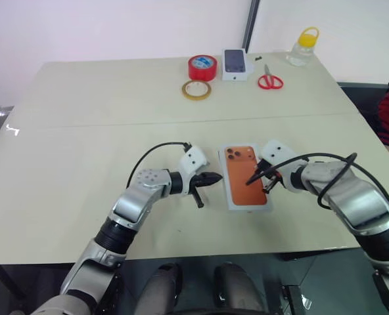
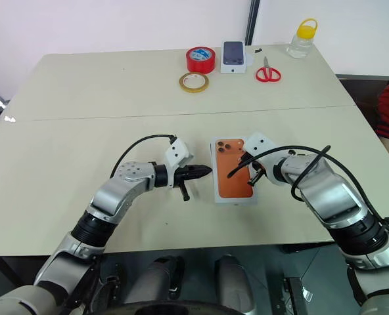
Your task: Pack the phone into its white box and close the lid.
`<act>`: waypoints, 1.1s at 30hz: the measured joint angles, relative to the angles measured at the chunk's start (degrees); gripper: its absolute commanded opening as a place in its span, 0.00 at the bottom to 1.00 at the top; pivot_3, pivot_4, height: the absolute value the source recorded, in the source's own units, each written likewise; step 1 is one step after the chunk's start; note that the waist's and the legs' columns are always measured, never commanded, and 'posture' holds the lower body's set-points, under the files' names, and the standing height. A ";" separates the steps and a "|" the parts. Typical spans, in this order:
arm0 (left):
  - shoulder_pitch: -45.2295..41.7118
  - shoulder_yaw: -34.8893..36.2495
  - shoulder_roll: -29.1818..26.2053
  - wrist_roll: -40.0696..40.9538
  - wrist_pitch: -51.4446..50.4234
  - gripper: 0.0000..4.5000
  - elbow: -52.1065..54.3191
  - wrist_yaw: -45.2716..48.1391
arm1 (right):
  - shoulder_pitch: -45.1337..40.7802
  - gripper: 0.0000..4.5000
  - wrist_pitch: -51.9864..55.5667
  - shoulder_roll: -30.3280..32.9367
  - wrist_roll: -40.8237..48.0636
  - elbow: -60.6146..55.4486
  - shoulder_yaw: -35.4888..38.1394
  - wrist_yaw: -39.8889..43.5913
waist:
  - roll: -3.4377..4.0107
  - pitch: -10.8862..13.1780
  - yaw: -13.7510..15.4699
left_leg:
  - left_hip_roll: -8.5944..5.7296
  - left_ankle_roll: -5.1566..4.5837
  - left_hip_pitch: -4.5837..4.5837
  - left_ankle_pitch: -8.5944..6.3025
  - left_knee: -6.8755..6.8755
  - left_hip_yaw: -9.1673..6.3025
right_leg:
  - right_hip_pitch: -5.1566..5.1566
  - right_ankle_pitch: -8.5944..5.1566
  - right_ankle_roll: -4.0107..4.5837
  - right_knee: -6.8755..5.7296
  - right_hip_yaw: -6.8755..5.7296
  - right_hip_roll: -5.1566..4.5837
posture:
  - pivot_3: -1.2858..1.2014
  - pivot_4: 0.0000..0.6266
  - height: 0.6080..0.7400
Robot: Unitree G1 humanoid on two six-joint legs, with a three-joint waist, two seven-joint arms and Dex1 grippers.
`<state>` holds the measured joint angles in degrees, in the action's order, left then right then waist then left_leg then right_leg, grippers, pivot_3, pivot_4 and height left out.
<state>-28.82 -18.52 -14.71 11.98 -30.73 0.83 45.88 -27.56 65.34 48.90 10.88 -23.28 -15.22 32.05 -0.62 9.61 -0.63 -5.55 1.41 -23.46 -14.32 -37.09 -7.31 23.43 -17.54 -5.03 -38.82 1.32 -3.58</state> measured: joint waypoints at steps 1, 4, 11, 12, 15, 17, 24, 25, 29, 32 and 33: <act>0.00 0.00 0.05 0.01 -0.05 0.00 0.05 0.03 | -0.01 0.01 0.00 0.00 -0.09 0.03 0.00 0.02 | 0.00 0.00 0.00 | 0.00 0.00 0.00 0.00 0.00 0.00 | 0.00 0.00 0.00 0.00 0.00 0.00 | 0.52 0.24 1.00; 0.00 0.00 0.10 0.04 -0.28 0.00 0.12 0.15 | -0.08 0.01 -0.01 -0.02 -0.47 0.03 0.00 0.34 | 0.00 0.00 0.00 | 0.00 0.00 0.00 0.00 0.00 0.00 | 0.00 0.00 0.00 0.00 0.00 0.00 | 0.52 0.24 1.00; 0.01 0.00 0.08 0.03 -0.35 0.00 0.16 0.16 | -1.19 0.01 -1.08 -0.65 -1.34 1.10 -0.27 0.87 | 0.00 0.00 0.02 | 0.00 0.00 0.00 0.00 0.00 0.00 | 0.00 0.00 0.00 0.00 0.00 0.00 | 0.52 0.24 1.00; 0.02 0.00 0.02 0.02 -0.35 0.00 0.16 0.15 | -1.39 0.01 -1.10 -0.73 -1.52 1.23 -0.46 0.98 | 0.00 0.00 0.00 | 0.00 0.00 0.00 0.00 0.00 0.00 | 0.00 0.00 0.00 0.00 0.00 0.00 | 0.52 0.24 1.00; 0.07 0.04 -0.28 0.00 -0.34 0.00 0.15 0.08 | -2.09 0.01 -1.25 -1.02 -1.85 1.45 -0.62 1.15 | 0.00 0.00 -0.04 | 0.00 0.00 0.00 0.00 0.00 0.00 | 0.00 0.00 0.00 0.00 0.00 0.00 | 0.52 0.24 1.00; 0.29 0.10 -0.46 -0.01 -0.33 0.00 0.15 -0.02 | -2.30 0.01 -1.55 -1.16 -2.12 1.64 -0.72 1.26 | 0.00 0.00 -0.03 | 0.00 0.00 0.00 0.00 0.00 0.00 | 0.00 0.00 0.00 0.00 0.00 0.00 | 0.52 0.24 1.00; 1.06 0.16 -0.56 -0.08 -0.18 0.00 -0.07 -0.87 | -2.62 0.01 -2.17 -1.63 -2.92 2.30 -1.30 1.70 | 0.00 0.00 -0.08 | 0.00 0.00 0.01 0.00 0.00 0.00 | 0.01 0.00 0.00 -0.02 0.01 0.00 | 0.52 0.24 1.00; 1.06 0.21 -0.58 -0.09 -0.15 0.00 -0.21 -0.99 | -2.62 0.01 -2.18 -1.64 -2.97 2.30 -1.30 1.74 | 0.00 0.00 -0.08 | 0.00 0.00 0.00 0.00 0.00 0.00 | 0.01 0.00 0.00 -0.02 0.01 0.00 | 0.52 0.24 1.00; 1.04 1.31 -1.49 -0.05 0.03 0.00 -1.19 -1.05 | -2.54 0.01 -2.19 -1.55 -3.11 2.29 -1.28 2.08 | 0.00 0.00 -0.13 | 0.00 0.00 0.00 0.00 0.00 0.00 | 0.02 0.00 0.00 -0.03 0.01 0.00 | 0.52 0.24 1.00; 1.02 3.06 -3.60 0.02 0.83 0.00 -1.94 -0.80 | -1.49 0.01 -2.48 -0.13 -3.11 2.16 -0.60 2.55 | 0.00 0.00 0.01 | 0.00 0.00 0.01 0.00 0.00 0.00 | 0.03 0.00 0.00 -0.05 0.01 0.00 | 0.52 0.24 1.00; 1.07 4.35 -3.90 0.32 1.09 0.00 -2.58 -0.75 | -0.38 0.01 -3.30 1.30 -3.10 2.01 0.32 3.16 | 0.00 0.00 0.06 | -0.01 0.00 0.00 0.00 0.00 0.01 | 0.03 0.00 0.00 -0.04 0.01 -0.01 | 0.52 0.24 1.00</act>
<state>-27.75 -14.17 -18.61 12.30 -29.64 -1.76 45.13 -27.94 62.05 50.19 7.78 -21.27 -14.90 35.21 -0.62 9.61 -0.57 -5.56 1.41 -23.45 -14.32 -37.09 -7.30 23.46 -17.54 -5.03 -38.86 1.33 -3.59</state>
